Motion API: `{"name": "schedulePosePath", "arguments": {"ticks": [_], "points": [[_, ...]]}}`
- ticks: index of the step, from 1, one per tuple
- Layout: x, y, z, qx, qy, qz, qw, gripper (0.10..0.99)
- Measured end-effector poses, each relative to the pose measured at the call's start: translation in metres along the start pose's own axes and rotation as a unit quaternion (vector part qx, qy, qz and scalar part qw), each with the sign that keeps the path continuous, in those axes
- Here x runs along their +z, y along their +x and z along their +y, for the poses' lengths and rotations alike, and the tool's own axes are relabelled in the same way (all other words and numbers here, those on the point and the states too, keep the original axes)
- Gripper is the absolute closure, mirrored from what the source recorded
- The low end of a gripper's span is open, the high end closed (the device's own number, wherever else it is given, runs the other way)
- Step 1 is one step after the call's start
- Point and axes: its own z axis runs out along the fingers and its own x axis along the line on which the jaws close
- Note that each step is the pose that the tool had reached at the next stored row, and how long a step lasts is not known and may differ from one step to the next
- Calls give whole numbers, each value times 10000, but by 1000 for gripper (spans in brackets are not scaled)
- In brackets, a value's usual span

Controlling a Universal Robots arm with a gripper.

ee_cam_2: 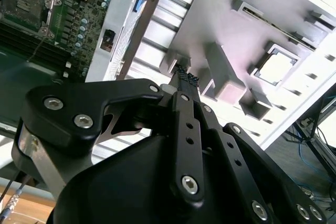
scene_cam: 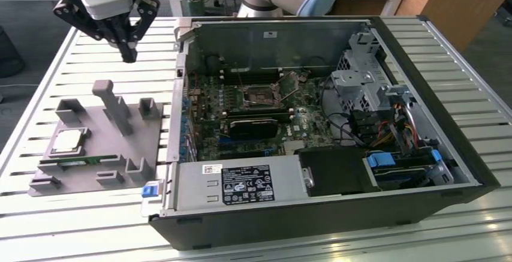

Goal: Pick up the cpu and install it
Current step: 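Reach for the cpu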

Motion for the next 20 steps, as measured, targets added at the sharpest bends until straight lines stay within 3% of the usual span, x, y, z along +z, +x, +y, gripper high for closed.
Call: {"name": "schedulePosePath", "arguments": {"ticks": [20], "points": [[6, 189, -15, 0, 0, 0, 10000, 980]]}}
